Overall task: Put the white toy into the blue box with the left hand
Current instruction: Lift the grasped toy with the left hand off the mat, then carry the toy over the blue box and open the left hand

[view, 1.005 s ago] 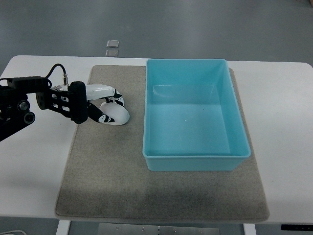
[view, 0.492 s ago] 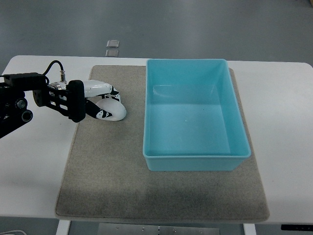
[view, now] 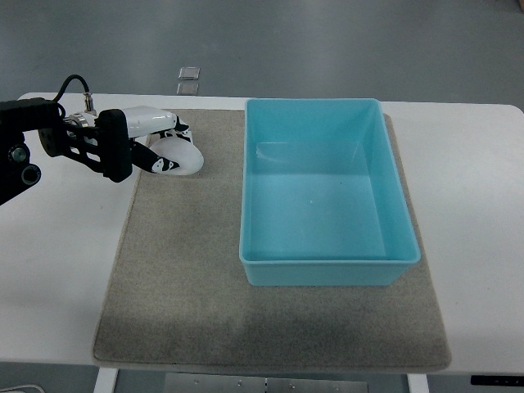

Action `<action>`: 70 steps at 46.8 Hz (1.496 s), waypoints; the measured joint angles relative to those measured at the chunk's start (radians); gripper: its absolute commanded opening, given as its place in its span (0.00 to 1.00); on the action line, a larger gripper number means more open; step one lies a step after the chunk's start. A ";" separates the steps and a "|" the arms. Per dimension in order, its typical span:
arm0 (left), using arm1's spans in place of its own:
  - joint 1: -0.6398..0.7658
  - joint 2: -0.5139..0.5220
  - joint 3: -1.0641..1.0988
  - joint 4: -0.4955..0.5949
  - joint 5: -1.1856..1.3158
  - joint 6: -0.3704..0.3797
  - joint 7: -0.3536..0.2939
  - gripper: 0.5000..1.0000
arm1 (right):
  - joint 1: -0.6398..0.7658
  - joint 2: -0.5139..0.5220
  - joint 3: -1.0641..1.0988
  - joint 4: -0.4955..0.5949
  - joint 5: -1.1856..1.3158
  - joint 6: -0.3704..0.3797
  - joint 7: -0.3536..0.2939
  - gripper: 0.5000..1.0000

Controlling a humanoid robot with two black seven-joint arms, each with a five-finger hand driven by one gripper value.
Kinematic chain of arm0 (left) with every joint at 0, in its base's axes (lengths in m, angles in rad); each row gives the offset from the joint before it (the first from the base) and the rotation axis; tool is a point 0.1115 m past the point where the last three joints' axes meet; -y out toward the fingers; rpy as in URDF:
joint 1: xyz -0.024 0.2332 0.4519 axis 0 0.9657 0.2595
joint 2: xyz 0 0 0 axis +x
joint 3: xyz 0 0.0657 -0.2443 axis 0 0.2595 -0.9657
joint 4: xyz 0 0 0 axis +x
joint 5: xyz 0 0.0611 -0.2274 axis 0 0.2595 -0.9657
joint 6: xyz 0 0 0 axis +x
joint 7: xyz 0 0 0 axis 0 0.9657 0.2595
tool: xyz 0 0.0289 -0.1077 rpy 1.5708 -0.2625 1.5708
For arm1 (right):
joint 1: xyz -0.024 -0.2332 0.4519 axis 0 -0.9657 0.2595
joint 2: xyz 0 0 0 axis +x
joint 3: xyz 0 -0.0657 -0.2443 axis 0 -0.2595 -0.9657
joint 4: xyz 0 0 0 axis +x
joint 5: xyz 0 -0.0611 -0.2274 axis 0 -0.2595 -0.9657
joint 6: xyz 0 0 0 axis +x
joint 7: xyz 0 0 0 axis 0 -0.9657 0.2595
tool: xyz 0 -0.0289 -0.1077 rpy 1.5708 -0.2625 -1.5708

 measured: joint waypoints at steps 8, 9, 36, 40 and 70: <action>-0.036 0.018 -0.012 -0.001 -0.003 0.003 0.000 0.00 | 0.000 0.000 0.000 0.000 0.000 0.000 0.000 0.87; -0.039 0.019 -0.017 -0.002 -0.003 0.003 0.000 0.00 | 0.000 0.000 0.000 0.000 0.000 0.000 0.000 0.87; -0.202 -0.011 -0.055 -0.010 -0.005 0.006 0.000 0.00 | 0.000 0.000 0.000 0.000 0.000 0.000 0.000 0.87; -0.212 -0.046 -0.052 -0.011 -0.005 0.006 0.001 0.00 | 0.000 0.000 0.000 0.000 0.000 0.000 0.000 0.87; -0.229 -0.298 0.071 -0.002 0.011 0.003 0.015 0.00 | 0.000 0.000 0.000 0.000 0.000 0.000 0.000 0.87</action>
